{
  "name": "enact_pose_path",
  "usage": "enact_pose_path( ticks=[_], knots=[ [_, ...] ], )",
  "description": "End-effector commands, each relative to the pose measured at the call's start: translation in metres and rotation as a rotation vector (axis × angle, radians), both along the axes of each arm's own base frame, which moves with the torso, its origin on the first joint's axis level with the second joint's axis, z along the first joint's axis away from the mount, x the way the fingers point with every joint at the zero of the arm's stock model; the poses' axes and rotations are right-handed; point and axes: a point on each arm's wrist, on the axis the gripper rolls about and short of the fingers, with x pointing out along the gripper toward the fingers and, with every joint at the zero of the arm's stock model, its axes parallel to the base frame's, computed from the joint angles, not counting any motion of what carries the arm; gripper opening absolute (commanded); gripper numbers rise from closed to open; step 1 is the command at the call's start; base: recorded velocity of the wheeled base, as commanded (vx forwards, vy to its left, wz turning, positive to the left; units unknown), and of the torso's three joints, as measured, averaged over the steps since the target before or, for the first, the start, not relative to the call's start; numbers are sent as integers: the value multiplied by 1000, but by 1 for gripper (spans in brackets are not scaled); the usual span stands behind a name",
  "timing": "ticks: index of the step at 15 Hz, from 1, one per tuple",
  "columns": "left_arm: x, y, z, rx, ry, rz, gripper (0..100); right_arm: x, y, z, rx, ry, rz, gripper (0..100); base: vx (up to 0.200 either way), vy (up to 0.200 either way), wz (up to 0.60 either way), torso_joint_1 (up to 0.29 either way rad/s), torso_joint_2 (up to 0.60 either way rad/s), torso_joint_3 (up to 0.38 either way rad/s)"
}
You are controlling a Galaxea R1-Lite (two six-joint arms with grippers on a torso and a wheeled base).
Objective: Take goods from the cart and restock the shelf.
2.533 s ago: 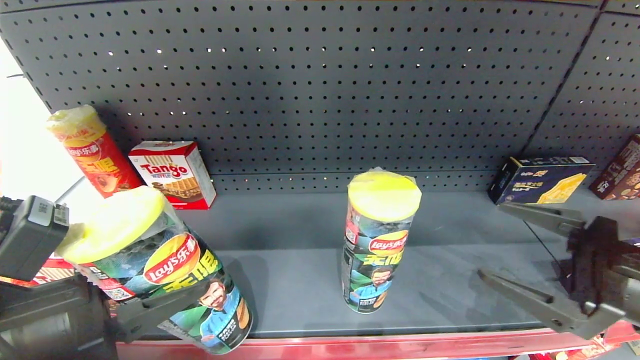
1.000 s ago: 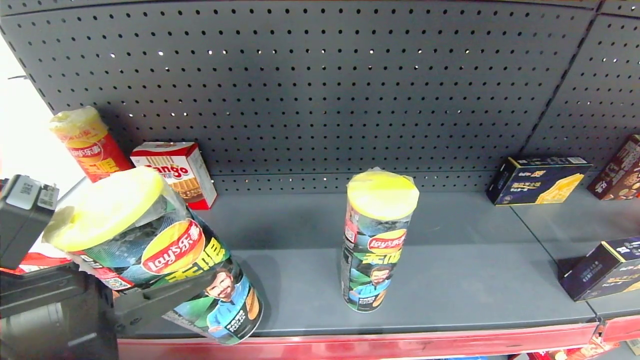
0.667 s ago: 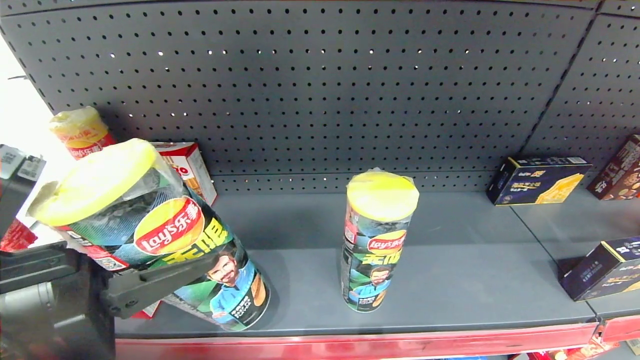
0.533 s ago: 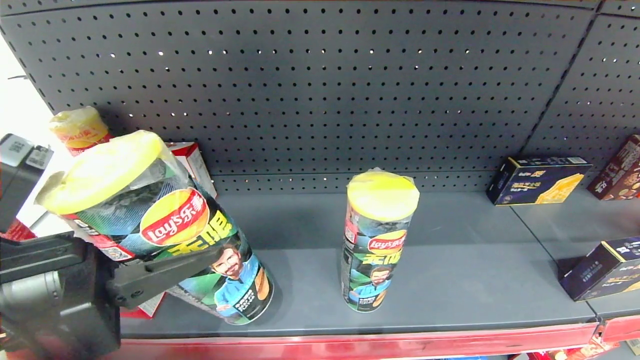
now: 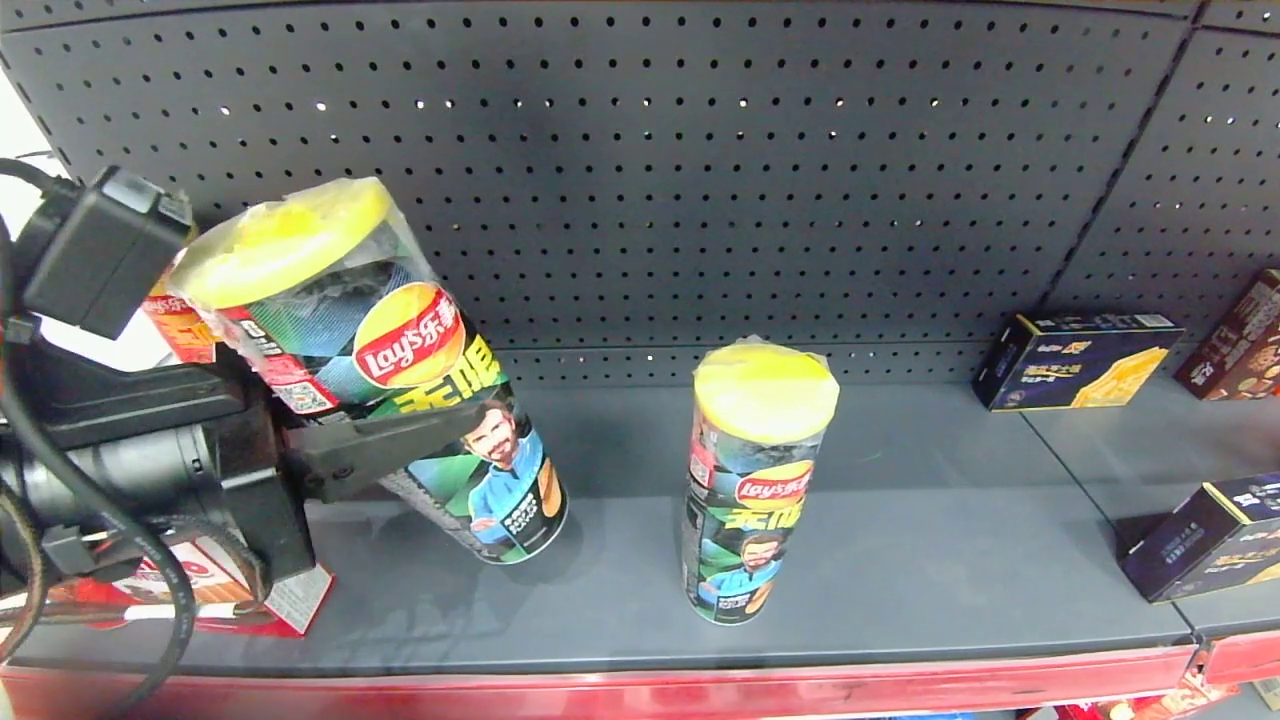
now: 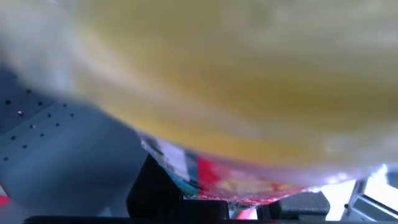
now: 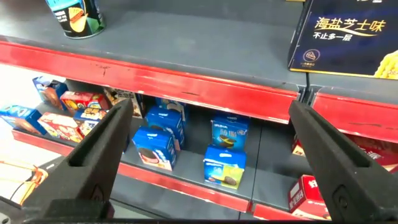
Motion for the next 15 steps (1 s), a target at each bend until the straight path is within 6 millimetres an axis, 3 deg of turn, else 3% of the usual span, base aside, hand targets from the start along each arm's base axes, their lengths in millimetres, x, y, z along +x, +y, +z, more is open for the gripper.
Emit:
enact_pose_path(
  ticks=[1, 8, 15],
  knots=[
    [14, -7, -6, 18, 40, -6, 0, 0, 0, 0, -1, 3, 1, 100, 0, 0, 0, 0, 0, 0],
    [53, -30, 8, 130, 149, 27, 0, 0, 0, 0, -1, 3, 1, 100, 0, 0, 0, 0, 0, 0],
    [93, -52, -6, 254, 39, -40, 0, 0, 0, 0, -1, 3, -1, 100, 0, 0, 0, 0, 0, 0]
  ],
)
